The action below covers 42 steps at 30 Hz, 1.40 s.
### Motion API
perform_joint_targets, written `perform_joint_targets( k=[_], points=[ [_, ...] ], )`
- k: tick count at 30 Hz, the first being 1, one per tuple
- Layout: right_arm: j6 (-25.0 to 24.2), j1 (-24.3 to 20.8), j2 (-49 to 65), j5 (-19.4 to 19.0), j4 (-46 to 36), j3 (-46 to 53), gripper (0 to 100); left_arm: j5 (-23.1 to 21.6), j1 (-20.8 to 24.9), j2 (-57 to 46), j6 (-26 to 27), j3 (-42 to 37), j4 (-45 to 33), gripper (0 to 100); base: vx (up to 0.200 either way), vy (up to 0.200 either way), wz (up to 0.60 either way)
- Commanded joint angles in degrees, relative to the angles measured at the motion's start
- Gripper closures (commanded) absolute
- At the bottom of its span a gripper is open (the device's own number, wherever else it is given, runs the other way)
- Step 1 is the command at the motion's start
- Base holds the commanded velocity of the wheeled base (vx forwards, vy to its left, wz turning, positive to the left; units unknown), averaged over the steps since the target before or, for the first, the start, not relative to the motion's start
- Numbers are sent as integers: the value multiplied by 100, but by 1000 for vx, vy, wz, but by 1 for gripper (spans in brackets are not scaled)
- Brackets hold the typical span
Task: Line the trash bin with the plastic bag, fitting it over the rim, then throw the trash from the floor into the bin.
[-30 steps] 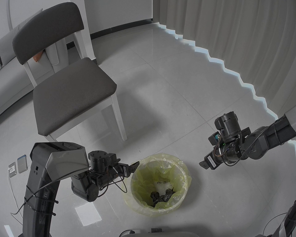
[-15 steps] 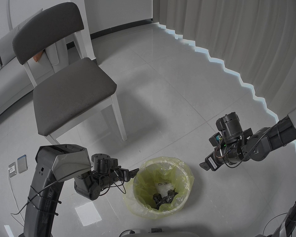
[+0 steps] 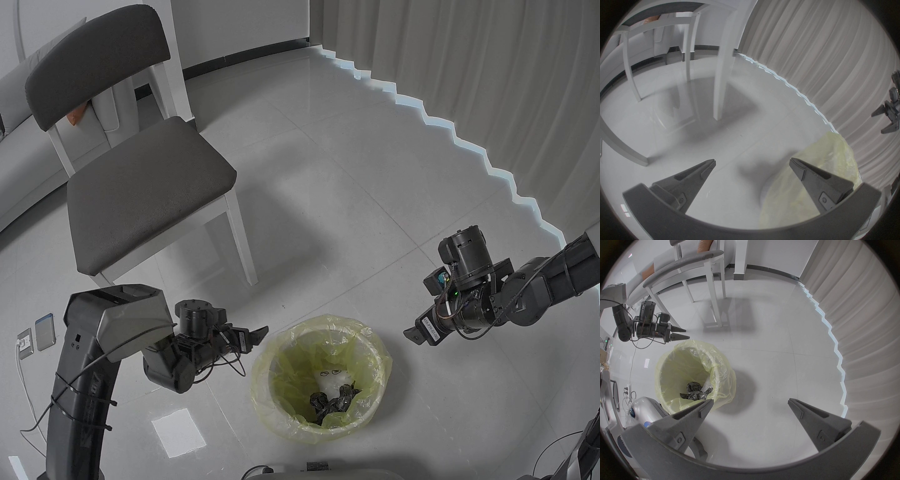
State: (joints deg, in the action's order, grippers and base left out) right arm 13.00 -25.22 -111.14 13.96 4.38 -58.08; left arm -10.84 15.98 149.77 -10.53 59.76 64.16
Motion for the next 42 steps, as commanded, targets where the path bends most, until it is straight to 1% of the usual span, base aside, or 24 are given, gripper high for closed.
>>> perform_joint_targets(
  k=[1, 2, 4, 8, 10, 13, 14, 16, 17, 19, 20, 21, 23, 28, 32, 35, 37, 38, 39, 40, 42],
  points=[
    [-8, -9, 66, 2, 2, 7, 0, -50, -333, -519, -1, -641, 202, 0, 0, 0, 0],
    [-8, -9, 84, 2, 2, 7, 0, -50, -341, -555, -1, -711, 220, 0, 0, 0, 0],
    [1, -9, 181, 2, 2, 16, 0, -120, -412, -818, -1, -1335, 527, 0, 0, 0, 0],
    [-8, -53, 233, 2, 2, 68, 0, -358, -473, -968, -1, -2117, 1380, 0, 0, 0, 0],
    [-25, -141, 348, 2, 2, 174, 0, -507, -438, -1055, 7, -2671, 1775, 0, 0, 0, 0],
    [-8, -220, 523, 2, 2, 332, 0, -788, -341, -1152, 51, -3216, 2083, 0, 0, 0, 0],
    [-8, -238, 585, 2, -7, 385, 0, -867, -297, -1152, 95, -3339, 2153, 0, 0, 0, 0],
    [1, -264, 682, 2, -7, 473, 0, -885, -218, -1082, 253, -3559, 2241, 0, 0, 0, 0],
    [1, -281, 708, 2, -16, 499, 0, -894, -192, -1029, 341, -3612, 2250, 0, 0, 0, 0],
    [1, -281, 708, 2, -16, 499, 0, -894, -192, -1029, 341, -3612, 2250, 0, 0, 0, 0],
    [1, -290, 743, 2, -16, 587, 0, -911, -183, -853, 596, -3761, 2268, 0, 0, 0, 0],
    [1, -290, 752, 2, -16, 631, 0, -938, -166, -774, 719, -3893, 2312, 0, 0, 0, 0],
    [1, -317, 743, 2, -16, 648, 0, -973, -95, -669, 816, -3989, 2400, 0, 0, 0, 0],
    [10, -378, 708, 2, -16, 657, 0, -982, 72, -388, 842, -3972, 2584, 0, 0, 0, 0],
    [10, -413, 690, 2, -16, 648, 0, -955, 248, -194, 834, -3629, 2549, 0, 0, 0, 0],
    [28, -413, 690, 2, -16, 648, 0, -911, 291, -221, 825, -3365, 2303, 0, 0, 0, 0],
    [28, -413, 690, 2, -16, 648, 0, -753, 291, -238, 851, -3093, 2039, 0, 0, 0, 0],
    [28, -413, 690, 2, -16, 648, 0, -753, 291, -238, 851, -3093, 2039, 0, 0, 0, 0],
    [36, -413, 690, 2, -16, 631, 0, -621, 291, -256, 860, -2908, 1855, 0, 0, 0, 0],
    [36, -413, 690, 2, -25, 631, 0, -621, 291, -264, 869, -2891, 1837, 0, 0, 0, 0],
    [72, -413, 682, 2, -16, 604, 0, -463, 291, -300, 983, -2583, 1485, 0, 0, 0, 0]
  ],
)
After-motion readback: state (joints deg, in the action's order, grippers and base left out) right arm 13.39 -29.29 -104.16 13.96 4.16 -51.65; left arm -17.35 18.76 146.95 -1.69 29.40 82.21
